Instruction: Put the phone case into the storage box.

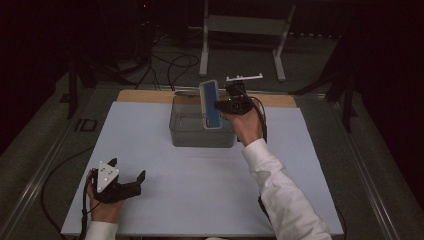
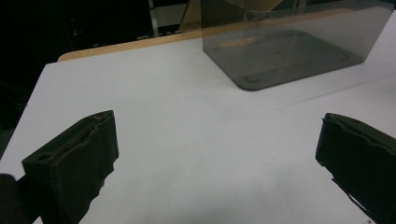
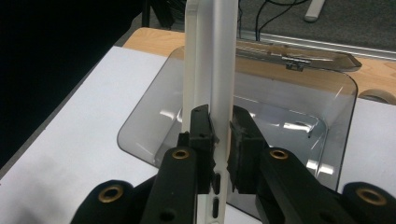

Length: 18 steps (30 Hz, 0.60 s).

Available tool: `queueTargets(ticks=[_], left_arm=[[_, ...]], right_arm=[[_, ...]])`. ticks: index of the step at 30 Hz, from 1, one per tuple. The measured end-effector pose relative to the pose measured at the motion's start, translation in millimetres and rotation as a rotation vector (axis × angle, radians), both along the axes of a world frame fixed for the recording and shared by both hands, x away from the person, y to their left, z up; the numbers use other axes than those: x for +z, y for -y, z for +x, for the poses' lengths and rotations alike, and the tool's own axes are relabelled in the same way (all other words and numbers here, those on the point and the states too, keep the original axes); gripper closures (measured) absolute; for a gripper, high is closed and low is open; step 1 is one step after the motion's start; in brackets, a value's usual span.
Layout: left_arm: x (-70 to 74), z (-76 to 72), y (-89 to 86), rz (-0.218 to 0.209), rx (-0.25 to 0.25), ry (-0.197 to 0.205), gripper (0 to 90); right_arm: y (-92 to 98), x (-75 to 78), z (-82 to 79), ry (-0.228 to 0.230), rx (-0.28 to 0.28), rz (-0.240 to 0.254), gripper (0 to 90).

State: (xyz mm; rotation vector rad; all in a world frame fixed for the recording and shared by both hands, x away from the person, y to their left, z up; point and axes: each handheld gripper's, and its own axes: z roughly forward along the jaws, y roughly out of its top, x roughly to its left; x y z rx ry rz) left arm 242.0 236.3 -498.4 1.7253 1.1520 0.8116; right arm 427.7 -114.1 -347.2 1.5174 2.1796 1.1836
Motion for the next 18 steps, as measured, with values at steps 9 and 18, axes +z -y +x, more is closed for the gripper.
queueTargets(ticks=[9, 18], left_arm=[[-0.3, 0.1, 0.5, 0.003, 0.000, -0.002, 0.2], [-0.6, 0.1, 1.3, 0.005, -0.001, -0.004, 0.2]], right_arm=[[4.0, -3.9, 7.1, -0.013, -0.021, -0.013, 81.9], [5.3, -3.6, 13.3, -0.019, -0.040, -0.026, 81.9]])
